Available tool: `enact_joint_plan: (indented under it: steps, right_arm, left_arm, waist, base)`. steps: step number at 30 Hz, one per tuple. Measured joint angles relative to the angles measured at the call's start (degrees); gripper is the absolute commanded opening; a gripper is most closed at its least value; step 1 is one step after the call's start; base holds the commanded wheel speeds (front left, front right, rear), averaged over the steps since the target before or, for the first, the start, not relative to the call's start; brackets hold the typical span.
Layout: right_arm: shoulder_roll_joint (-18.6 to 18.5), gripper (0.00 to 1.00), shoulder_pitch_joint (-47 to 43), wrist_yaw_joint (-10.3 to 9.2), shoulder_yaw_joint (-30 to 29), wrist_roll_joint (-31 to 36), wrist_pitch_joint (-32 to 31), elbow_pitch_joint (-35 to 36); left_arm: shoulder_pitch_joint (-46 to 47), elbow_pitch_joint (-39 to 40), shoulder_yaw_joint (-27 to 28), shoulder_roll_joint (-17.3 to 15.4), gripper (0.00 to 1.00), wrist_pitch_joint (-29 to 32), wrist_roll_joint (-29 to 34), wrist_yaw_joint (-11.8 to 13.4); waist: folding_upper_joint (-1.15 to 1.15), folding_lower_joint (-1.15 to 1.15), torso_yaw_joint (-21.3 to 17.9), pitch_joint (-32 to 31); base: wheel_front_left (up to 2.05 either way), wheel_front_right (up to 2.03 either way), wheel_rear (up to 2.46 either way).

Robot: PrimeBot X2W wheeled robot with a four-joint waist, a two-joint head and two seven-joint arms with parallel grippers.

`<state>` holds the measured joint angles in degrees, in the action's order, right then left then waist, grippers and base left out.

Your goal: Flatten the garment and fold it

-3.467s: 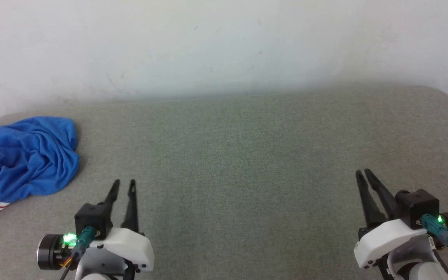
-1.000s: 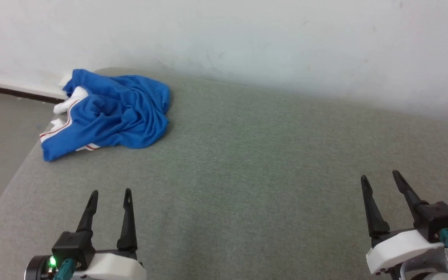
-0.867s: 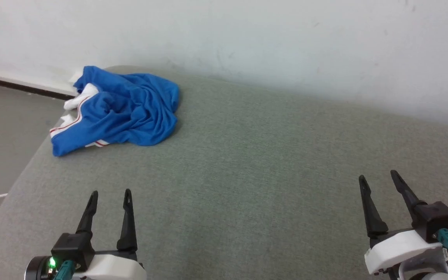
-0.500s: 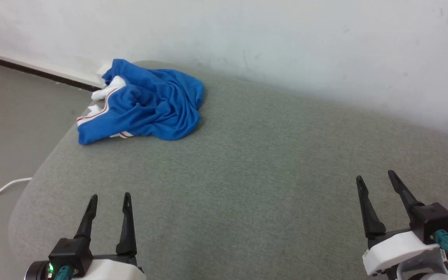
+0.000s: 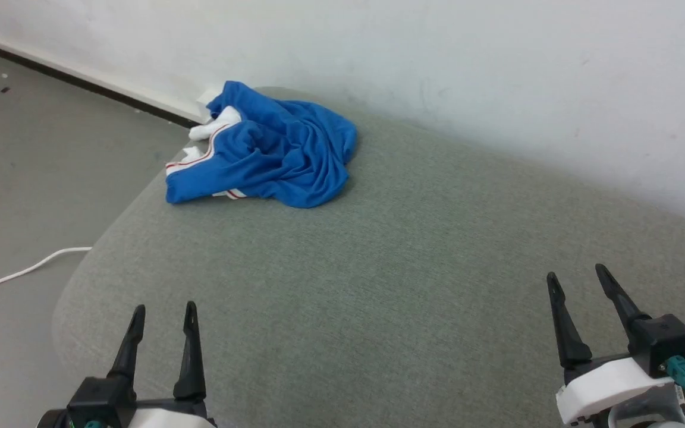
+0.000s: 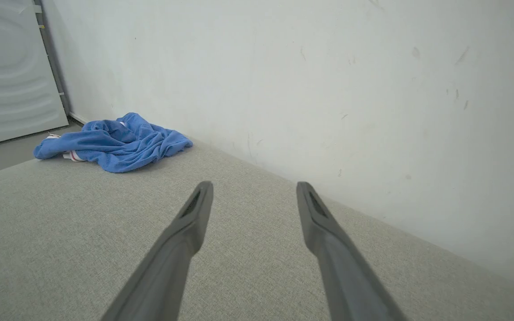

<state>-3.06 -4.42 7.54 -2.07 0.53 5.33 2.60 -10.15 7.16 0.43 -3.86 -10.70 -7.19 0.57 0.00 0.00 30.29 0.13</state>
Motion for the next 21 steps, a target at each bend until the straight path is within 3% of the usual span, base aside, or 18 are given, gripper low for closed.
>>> enact_joint_plan:
  steps: [21]
  right_arm:
    - [0.0,1.00,-0.5,0.00,-0.6,1.1,0.8,1.1]
  left_arm:
    - [-1.6,0.9,-0.5,-0.4,1.00,-2.6,-2.4,0.5]
  waist:
    - [0.00,0.00,6.0,0.7]
  base:
    - [0.00,0.00,0.00]
